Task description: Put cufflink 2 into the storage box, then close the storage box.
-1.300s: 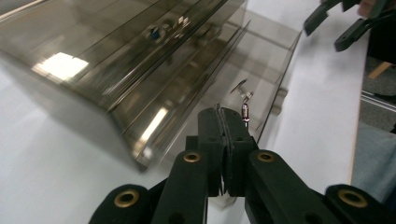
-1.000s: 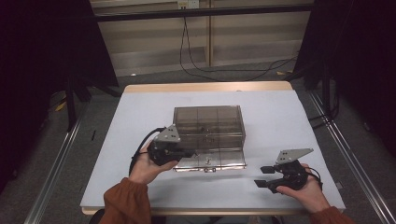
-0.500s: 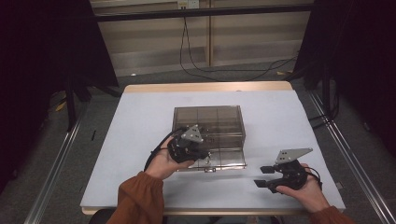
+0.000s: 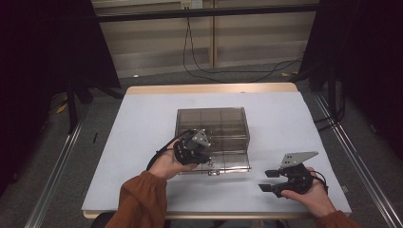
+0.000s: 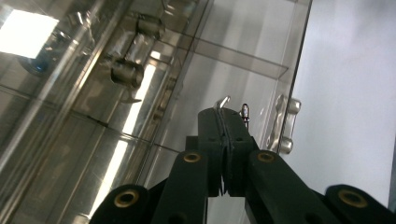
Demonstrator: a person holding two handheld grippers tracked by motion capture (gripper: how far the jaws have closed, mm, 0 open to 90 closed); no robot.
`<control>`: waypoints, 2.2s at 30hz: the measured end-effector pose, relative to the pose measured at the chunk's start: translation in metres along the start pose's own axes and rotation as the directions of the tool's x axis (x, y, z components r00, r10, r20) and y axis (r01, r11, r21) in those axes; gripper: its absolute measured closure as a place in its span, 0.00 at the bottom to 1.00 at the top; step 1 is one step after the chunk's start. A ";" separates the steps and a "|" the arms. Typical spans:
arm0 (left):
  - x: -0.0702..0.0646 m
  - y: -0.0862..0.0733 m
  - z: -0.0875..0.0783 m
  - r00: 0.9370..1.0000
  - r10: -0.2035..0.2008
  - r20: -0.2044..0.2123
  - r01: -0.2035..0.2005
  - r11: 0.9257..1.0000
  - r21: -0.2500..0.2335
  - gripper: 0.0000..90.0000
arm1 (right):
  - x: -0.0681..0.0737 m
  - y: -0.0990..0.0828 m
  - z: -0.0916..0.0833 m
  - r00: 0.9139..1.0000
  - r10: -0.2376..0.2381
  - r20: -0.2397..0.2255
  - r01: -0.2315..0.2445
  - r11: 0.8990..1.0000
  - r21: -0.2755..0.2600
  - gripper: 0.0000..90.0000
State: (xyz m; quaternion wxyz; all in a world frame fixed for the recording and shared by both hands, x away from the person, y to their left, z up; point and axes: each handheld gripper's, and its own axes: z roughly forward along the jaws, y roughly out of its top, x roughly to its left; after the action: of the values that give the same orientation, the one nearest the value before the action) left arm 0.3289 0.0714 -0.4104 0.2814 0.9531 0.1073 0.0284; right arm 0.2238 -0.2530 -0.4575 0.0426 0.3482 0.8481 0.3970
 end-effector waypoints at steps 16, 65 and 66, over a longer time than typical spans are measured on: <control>-0.001 0.002 0.003 1.000 -0.015 0.002 0.015 1.000 -0.006 0.88 | 0.000 -0.001 0.001 1.000 -0.001 -0.004 0.001 1.000 0.002 0.45; -0.046 -0.067 0.012 0.995 -0.104 0.005 0.103 0.971 -0.216 1.00 | 0.000 -0.005 -0.005 0.999 0.042 0.024 -0.041 0.998 -0.040 0.23; -0.045 -0.066 0.012 0.994 -0.113 -0.005 0.109 0.971 -0.215 1.00 | 0.000 -0.005 -0.005 0.999 0.043 0.024 -0.043 0.998 -0.038 0.23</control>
State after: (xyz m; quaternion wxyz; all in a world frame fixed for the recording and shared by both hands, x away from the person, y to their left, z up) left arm 0.2738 0.1094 -0.4563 0.3827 0.9095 0.1591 0.0324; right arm 0.2198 -0.2582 -0.4576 0.0512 0.3704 0.8323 0.4092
